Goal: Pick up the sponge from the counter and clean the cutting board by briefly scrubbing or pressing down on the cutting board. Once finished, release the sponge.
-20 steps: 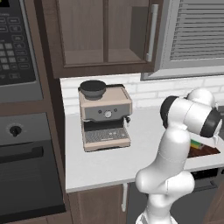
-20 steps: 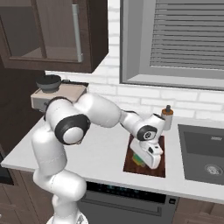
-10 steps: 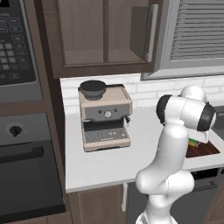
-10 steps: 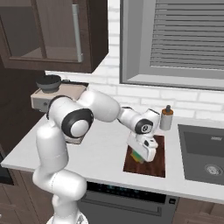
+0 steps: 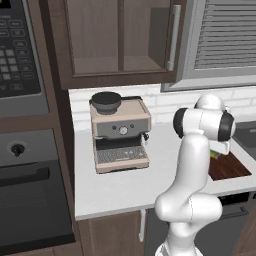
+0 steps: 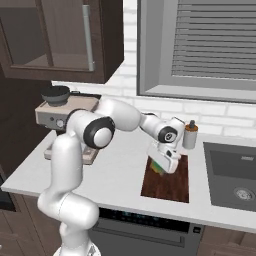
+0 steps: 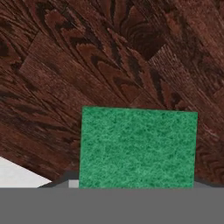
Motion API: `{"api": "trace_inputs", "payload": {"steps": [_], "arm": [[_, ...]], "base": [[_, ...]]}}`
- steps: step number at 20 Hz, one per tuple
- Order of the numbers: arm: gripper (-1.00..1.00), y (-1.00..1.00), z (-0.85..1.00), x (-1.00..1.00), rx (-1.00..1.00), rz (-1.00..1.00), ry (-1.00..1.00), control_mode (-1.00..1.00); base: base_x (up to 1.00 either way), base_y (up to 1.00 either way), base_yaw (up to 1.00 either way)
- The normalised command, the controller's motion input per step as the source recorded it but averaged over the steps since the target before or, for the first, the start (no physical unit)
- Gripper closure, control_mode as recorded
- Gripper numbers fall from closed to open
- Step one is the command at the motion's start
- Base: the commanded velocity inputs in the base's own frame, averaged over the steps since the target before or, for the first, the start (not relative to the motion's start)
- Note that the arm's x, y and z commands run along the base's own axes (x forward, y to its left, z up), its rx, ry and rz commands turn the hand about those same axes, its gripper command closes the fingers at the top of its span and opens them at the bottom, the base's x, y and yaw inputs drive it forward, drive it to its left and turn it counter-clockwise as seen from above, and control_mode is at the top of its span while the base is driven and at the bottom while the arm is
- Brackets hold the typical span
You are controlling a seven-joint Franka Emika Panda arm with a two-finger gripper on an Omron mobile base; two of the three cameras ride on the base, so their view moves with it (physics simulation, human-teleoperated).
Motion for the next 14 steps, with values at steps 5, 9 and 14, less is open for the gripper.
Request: {"api": "trace_inputs", "payload": {"steps": [5,9,14], "arm": [[1.00,0.02,-0.11,-0.04,0.02,0.00,0.00,-1.00],[1.00,0.00,-0.23,-0.90,0.00,-0.03,0.00,-1.00],[1.00,0.00,-0.27,-1.00,0.00,-0.03,0.00,-1.00]], "base": [[0.00,0.00,0.00],[0.00,0.00,0.00],[0.00,0.00,0.00]]}}
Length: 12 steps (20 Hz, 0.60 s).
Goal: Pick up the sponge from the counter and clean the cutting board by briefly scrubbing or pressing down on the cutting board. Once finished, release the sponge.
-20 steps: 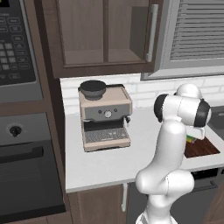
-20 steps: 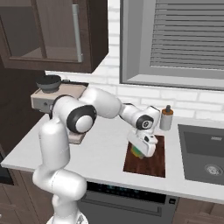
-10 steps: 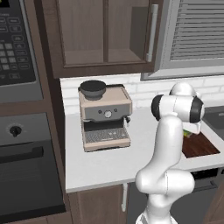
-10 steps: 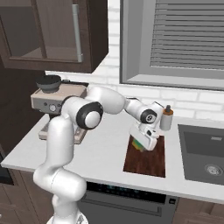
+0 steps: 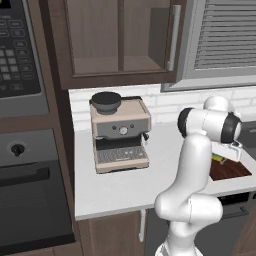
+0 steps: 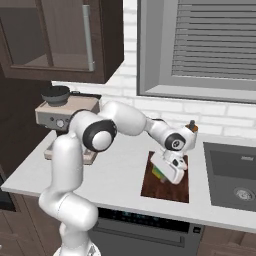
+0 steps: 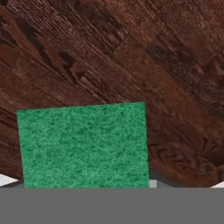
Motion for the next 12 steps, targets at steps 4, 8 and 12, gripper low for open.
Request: {"api": "trace_inputs", "payload": {"steps": [4,8,12], "arm": [[1.00,0.01,-0.21,-0.86,0.00,-0.03,0.01,-1.00],[1.00,0.15,-0.11,-0.51,0.00,-0.02,0.06,-1.00],[1.00,0.33,-0.16,-0.21,0.00,-0.02,0.05,-1.00]], "base": [[0.00,0.00,0.00],[0.00,0.00,0.00],[0.00,0.00,0.00]]}}
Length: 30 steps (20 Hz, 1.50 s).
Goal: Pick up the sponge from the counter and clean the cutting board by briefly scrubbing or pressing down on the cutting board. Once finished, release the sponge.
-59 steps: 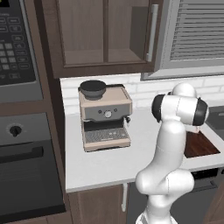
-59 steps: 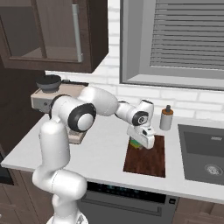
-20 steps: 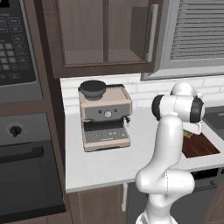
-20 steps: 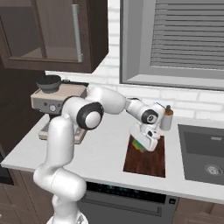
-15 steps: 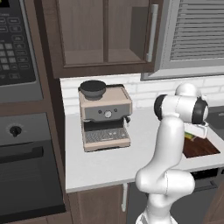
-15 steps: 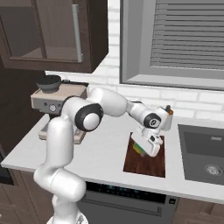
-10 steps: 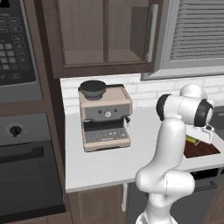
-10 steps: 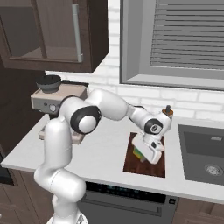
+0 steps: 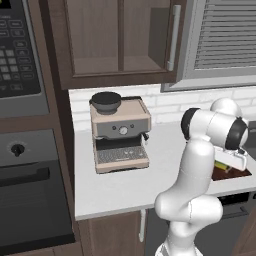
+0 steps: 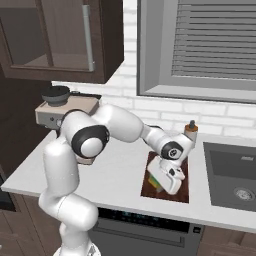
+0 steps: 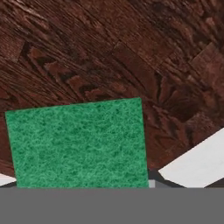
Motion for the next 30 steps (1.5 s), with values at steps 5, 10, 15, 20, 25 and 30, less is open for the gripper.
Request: {"api": "trace_inputs", "payload": {"steps": [5,10,15,20,25,30], "arm": [[1.00,0.34,-0.09,0.19,0.00,-0.03,0.00,-1.00],[1.00,0.10,-0.20,0.35,-0.03,-0.08,-0.03,-1.00],[1.00,0.00,-0.16,0.61,-0.07,-0.07,-0.01,-1.00],[1.00,0.01,-0.02,0.80,-0.05,-0.04,0.00,-1.00],[1.00,0.01,-0.03,0.79,-0.03,-0.03,0.00,-1.00],[1.00,0.00,-0.01,0.44,-0.02,-0.04,0.00,-1.00]], "base": [[0.00,0.00,0.00],[0.00,0.00,0.00],[0.00,0.00,0.00],[0.00,0.00,0.00],[0.00,0.00,0.00],[0.00,0.00,0.00]]}}
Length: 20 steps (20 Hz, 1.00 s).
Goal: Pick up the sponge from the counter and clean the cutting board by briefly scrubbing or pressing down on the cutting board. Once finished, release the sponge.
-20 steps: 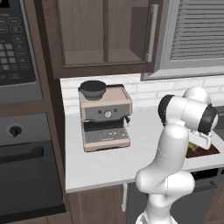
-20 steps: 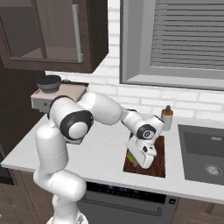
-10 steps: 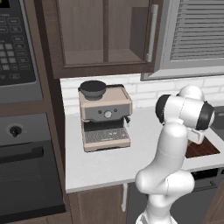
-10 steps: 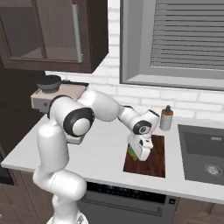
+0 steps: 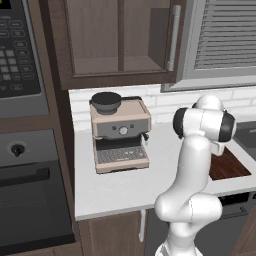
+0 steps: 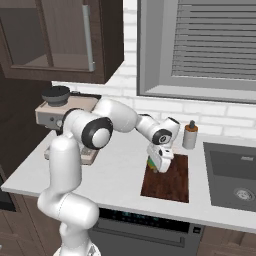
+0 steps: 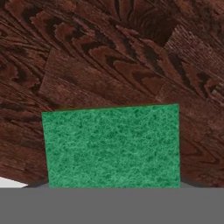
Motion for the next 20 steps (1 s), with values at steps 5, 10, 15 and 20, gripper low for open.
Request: {"api": "trace_inputs", "payload": {"steps": [5,10,15,20], "arm": [[1.00,0.00,-0.10,-0.25,-0.01,-0.07,-0.01,-1.00],[1.00,0.00,-0.19,-0.61,0.00,-0.08,-0.03,-1.00],[1.00,0.00,-0.07,-0.60,0.00,-0.08,0.00,-1.00],[1.00,0.00,0.00,-0.52,0.00,-0.05,0.00,-1.00]], "base": [[0.00,0.00,0.00],[0.00,0.00,0.00],[0.00,0.00,0.00],[0.00,0.00,0.00]]}}
